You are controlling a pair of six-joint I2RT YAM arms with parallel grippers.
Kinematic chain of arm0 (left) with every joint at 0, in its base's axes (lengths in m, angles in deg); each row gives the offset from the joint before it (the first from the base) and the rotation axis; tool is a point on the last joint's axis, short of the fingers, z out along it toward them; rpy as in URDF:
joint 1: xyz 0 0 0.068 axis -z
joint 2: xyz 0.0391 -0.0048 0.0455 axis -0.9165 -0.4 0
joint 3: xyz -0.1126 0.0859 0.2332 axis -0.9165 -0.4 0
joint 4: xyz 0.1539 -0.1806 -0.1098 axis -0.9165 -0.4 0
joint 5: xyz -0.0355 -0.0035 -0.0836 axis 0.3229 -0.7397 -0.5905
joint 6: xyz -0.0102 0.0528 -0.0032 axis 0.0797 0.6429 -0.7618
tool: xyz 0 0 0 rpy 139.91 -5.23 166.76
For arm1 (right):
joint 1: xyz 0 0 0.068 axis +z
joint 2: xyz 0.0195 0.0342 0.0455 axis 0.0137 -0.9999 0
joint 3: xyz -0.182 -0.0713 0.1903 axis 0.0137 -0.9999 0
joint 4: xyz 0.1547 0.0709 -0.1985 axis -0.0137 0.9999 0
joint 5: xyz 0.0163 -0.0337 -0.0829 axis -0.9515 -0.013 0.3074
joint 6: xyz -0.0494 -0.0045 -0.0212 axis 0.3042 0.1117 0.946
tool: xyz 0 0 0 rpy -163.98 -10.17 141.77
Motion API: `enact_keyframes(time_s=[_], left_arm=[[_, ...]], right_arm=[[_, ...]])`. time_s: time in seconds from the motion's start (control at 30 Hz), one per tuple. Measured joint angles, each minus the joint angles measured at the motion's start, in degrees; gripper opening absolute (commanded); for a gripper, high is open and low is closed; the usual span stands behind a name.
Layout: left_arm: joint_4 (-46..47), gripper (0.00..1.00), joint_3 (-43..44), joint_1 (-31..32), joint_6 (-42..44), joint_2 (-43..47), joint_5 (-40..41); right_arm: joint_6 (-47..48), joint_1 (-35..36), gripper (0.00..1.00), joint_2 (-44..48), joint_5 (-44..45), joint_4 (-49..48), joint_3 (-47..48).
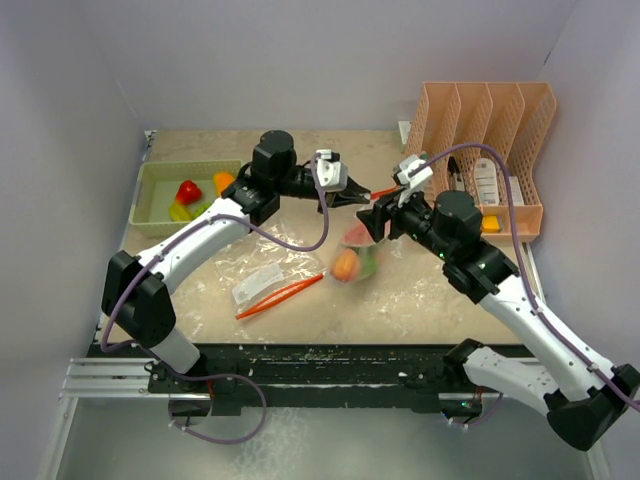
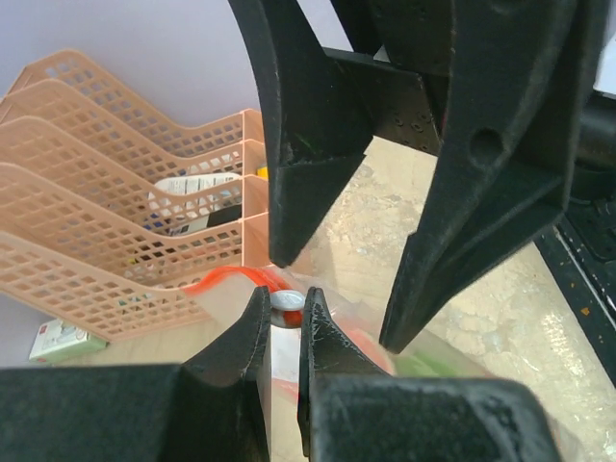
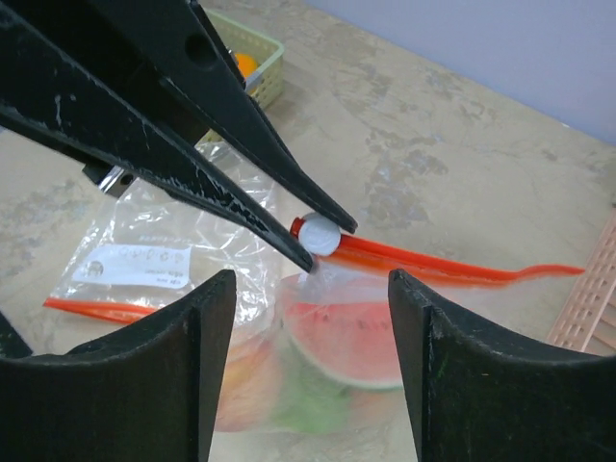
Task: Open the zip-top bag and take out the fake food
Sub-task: Pick up the zipper food storage bag at the center of the board.
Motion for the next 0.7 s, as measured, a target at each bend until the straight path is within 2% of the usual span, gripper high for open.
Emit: enact_keyframes(time_s=[0.17, 0.23, 0.37, 0.47, 0.53, 0.67, 0.7], left_arm=[[-0.13, 0.00, 0.48, 0.00, -2.45, 0.00, 3.26], [0.26, 0.00, 0.48, 0.00, -3.69, 0.00, 5.22], [0.17, 0.00, 0.48, -0.11, -5.51, 0.00, 8.96], [0.57, 0.00, 0.48, -0.04, -6.10, 0.00, 11.45], [0.57, 0.00, 0.48, 0.00, -6.47, 0.11, 12.96], [0.70, 0.00, 0.31, 0.37, -7.89, 0.90, 15.87], [0.79, 0.06, 0.04, 0.46, -8.48, 1.20, 16.48]], right_arm=[[0.46, 5.38, 0.68, -4.55, 8.39, 1.09, 3.85], [0.42, 8.11, 0.63, -7.65, 12.87, 1.40, 5.75], [-1.49, 10.29, 0.45, -11.87, 20.61, 1.18, 7.04], [-3.58, 10.40, 0.13, -12.94, 25.14, 1.60, 7.04], [-4.96, 10.36, 0.00, -12.94, 27.61, 1.88, 7.04], [-6.23, 10.34, 0.00, -12.63, 28.94, 1.90, 7.04], [-6.25, 10.34, 0.00, -12.44, 28.92, 1.86, 7.04]])
